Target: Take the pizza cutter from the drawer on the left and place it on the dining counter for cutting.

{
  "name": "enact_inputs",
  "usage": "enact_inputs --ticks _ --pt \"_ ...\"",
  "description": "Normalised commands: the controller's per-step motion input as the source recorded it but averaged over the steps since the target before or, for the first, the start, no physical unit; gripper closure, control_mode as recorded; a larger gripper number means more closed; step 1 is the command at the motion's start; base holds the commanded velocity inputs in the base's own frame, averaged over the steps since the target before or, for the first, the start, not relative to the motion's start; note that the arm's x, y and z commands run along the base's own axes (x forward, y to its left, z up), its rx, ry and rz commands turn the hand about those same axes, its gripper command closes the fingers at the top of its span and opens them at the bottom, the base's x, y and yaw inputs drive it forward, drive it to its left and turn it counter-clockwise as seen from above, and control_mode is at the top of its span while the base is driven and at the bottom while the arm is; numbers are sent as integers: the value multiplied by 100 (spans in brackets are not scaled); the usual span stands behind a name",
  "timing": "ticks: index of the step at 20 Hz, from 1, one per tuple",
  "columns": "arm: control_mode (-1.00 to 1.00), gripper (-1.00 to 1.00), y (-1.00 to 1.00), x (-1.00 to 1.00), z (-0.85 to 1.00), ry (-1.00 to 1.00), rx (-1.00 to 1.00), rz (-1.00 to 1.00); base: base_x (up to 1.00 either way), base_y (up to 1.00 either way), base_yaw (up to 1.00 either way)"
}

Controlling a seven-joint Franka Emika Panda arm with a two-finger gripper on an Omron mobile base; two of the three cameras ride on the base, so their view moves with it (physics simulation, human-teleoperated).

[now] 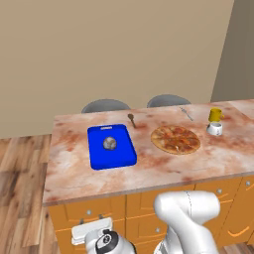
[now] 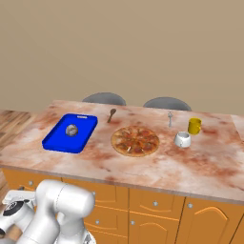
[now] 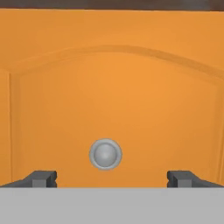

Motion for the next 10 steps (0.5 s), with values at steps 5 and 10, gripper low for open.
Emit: enact_inputs --ticks 5,10 --pt "-100 -100 13 16 -13 0 0 0 0 0 0" --pt "-100 -100 0 12 -4 0 0 0 0 0 0"
